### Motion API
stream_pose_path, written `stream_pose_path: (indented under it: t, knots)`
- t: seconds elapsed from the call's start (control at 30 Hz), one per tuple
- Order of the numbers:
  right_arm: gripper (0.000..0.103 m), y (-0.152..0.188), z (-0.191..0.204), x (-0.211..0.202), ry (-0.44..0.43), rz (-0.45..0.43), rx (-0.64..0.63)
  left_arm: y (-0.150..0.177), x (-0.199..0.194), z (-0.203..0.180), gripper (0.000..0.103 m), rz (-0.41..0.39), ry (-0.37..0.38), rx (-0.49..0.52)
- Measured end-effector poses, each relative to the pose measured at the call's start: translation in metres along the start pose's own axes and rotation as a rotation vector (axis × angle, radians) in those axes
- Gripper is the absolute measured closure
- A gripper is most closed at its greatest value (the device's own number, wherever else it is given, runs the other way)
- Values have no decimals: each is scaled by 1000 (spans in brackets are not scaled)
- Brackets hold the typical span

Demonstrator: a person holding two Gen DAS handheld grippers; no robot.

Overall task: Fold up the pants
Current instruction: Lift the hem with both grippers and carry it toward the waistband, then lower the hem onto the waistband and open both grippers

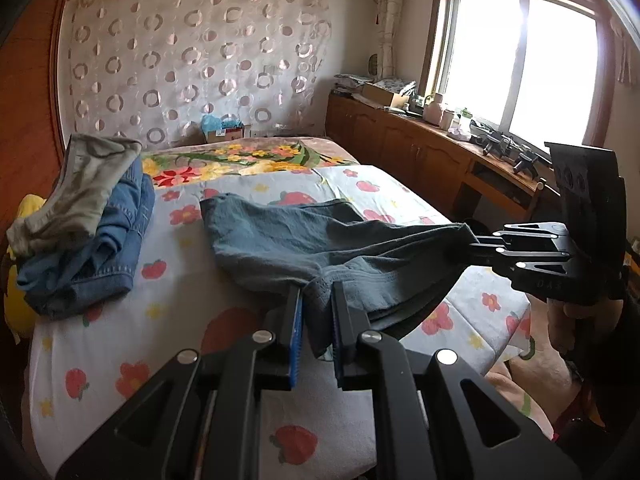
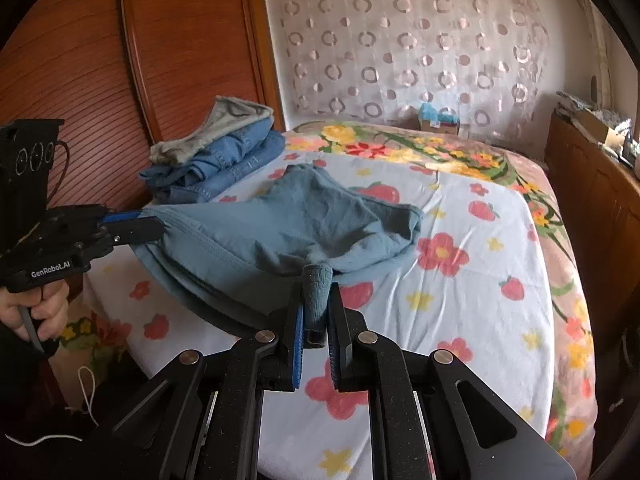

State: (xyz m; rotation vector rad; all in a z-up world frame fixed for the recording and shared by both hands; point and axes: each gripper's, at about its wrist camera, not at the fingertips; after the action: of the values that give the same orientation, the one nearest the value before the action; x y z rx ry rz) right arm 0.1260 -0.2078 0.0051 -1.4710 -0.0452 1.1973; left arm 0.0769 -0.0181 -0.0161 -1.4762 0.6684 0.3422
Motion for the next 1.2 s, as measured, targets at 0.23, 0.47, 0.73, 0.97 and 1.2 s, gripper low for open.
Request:
stream_pose_path:
  t: [0.23, 0.47, 0.73, 0.97, 1.2]
  knots:
    - [96, 9, 0, 6, -7, 18, 13, 10, 2, 1, 93, 11, -2, -4]
    - [96, 18, 0, 7, -14, 28, 28, 18, 2, 1, 93, 23, 5, -11]
    - [96, 27, -4, 9, -27, 33, 61, 26, 6, -2, 93, 39, 18, -17]
    - [96, 35, -2, 8, -38, 45, 64, 34, 1, -8, 93, 47, 34, -17]
    - [96, 36, 3, -8, -50, 15, 61, 30, -16, -16, 93, 20, 57, -5]
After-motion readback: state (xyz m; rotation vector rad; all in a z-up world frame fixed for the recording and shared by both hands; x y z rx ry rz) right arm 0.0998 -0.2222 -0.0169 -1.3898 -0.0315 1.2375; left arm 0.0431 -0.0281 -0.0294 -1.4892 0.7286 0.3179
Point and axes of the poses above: each gripper's, at about its wrist camera, not at the fingertips, and x roughly the way its jaws point, z to its left, y to its underside, and after that the axes turned 10 degrees about -y, right-handed
